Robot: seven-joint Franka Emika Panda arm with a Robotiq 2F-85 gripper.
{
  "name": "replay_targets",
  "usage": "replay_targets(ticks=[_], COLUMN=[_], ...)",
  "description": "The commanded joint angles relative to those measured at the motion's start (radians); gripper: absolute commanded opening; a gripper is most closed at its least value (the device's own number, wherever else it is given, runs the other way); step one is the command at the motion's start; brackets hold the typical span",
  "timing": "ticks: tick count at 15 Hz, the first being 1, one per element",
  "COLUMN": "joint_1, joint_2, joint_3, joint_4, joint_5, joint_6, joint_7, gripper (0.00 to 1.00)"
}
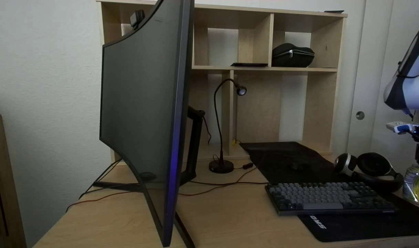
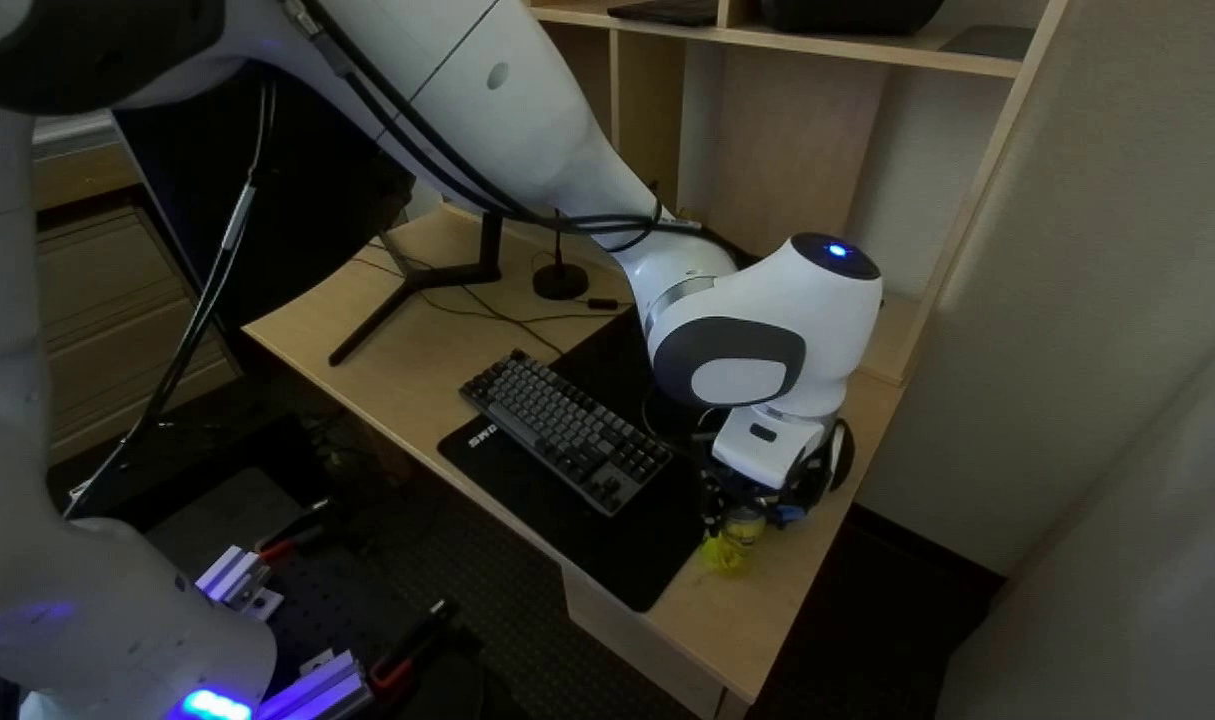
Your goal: Move the soda can to the front of the mat, put the headphones on the back of the monitor, then switch on the desk lamp
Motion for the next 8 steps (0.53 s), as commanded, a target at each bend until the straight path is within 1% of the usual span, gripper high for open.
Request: replay_targets(ticks=[1, 3, 6, 8], joint_1=[-0.005, -0.001, 0.006, 0.005], joint_2=[0.001, 0.004, 0.006, 0.006], joint_3=[0.006, 0.002, -0.006, -0.003], joint_4=[0.010, 0.012, 0.012, 0.007], joint_5=[-0.003, -0.010, -0.012, 0.001], joint_6=[-0.034, -0.018, -0.013, 0.034], joint_7=[-0.076, -0.104, -0.122, -0.125], gripper=[0.52, 0.39, 0.38, 0.38])
